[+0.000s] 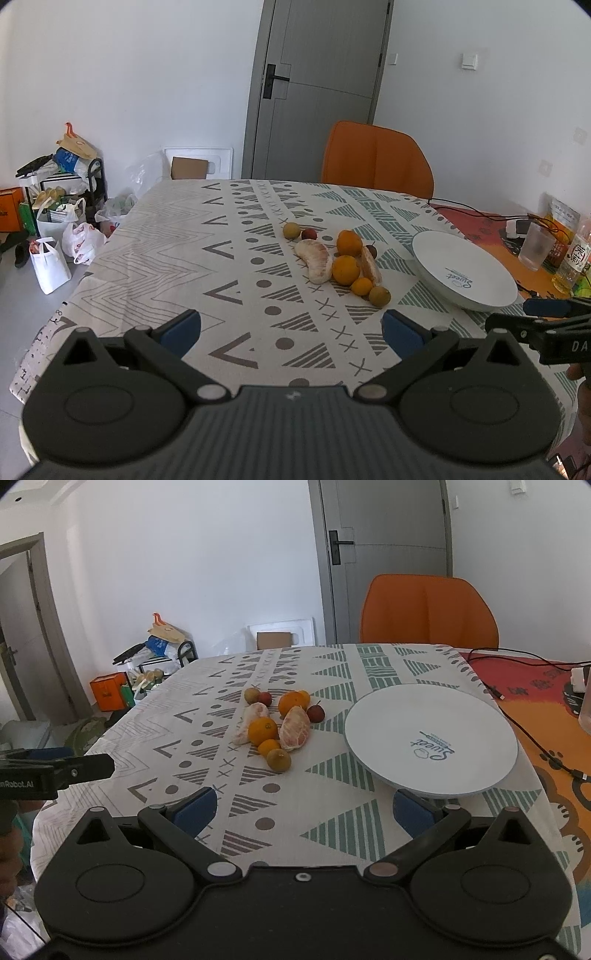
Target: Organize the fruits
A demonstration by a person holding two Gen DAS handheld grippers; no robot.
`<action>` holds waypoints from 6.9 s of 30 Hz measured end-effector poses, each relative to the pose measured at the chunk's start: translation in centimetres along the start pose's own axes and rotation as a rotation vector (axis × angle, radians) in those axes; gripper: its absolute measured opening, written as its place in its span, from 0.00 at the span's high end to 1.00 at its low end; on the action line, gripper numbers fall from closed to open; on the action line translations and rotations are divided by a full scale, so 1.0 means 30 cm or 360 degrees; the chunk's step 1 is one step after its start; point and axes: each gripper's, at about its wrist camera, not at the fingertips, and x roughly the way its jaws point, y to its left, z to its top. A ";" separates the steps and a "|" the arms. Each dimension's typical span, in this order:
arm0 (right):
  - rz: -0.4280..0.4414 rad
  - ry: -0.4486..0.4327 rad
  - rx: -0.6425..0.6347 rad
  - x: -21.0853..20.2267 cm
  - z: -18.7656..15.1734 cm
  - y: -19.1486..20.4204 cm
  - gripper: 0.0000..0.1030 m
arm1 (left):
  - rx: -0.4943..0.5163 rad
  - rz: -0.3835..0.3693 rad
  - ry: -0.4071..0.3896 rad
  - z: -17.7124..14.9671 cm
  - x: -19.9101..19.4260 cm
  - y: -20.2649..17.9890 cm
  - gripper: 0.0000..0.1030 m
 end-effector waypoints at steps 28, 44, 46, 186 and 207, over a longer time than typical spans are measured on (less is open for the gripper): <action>0.0012 0.0021 0.0111 0.009 0.006 -0.036 0.00 | 0.0022 0.0001 -0.0031 0.008 -0.020 -0.010 0.00; 0.0040 -0.0027 0.0017 0.014 0.037 -0.032 0.00 | 0.0036 -0.0005 -0.0036 0.021 -0.013 0.000 0.00; 0.0073 -0.0026 0.0021 0.021 0.042 -0.038 0.00 | 0.0029 -0.0011 -0.0042 0.024 -0.009 0.008 0.00; -0.0226 -0.0195 0.0401 0.190 0.007 -0.517 0.75 | 0.0396 -0.0522 0.0062 0.177 0.602 -0.617 0.68; -0.0176 -0.0199 0.0247 0.189 0.037 -0.339 0.15 | 0.0158 -0.0278 -0.0071 0.199 0.439 -0.368 0.18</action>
